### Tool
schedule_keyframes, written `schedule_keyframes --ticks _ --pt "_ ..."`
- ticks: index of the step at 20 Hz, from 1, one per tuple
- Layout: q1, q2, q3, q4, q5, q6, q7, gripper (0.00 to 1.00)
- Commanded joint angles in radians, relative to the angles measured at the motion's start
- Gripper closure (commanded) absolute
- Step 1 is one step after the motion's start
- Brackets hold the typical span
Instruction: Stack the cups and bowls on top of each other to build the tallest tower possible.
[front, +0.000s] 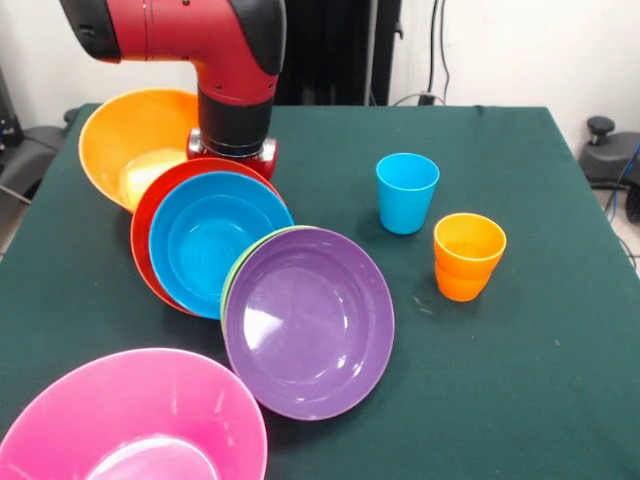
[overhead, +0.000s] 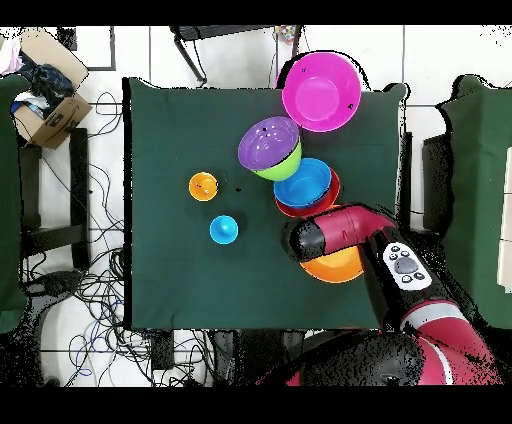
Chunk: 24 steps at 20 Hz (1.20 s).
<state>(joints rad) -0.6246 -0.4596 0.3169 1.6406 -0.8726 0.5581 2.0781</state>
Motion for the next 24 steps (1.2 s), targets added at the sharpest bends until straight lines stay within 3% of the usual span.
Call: schedule_keyframes --ticks 1,5,9,13,15,20,24 --pt "-0.005 0.034 0.121 0.05 0.034 -0.051 -0.112 0.0" --pt "-0.024 -0.029 0.143 0.112 0.052 -0.033 -0.136 0.0" --pt "-0.097 -0.105 0.197 0.212 0.046 -0.082 -0.181 0.0" --pt "-0.189 -0.225 0.284 0.334 0.078 -0.03 -0.276 0.0" --pt "-0.224 -0.233 0.322 0.36 0.071 -0.022 -0.306 0.0" --pt "-0.184 -0.205 0.295 0.314 0.012 -0.018 -0.21 0.0" --pt "-0.174 -0.19 0.308 0.294 0.002 -0.011 -0.218 0.0"
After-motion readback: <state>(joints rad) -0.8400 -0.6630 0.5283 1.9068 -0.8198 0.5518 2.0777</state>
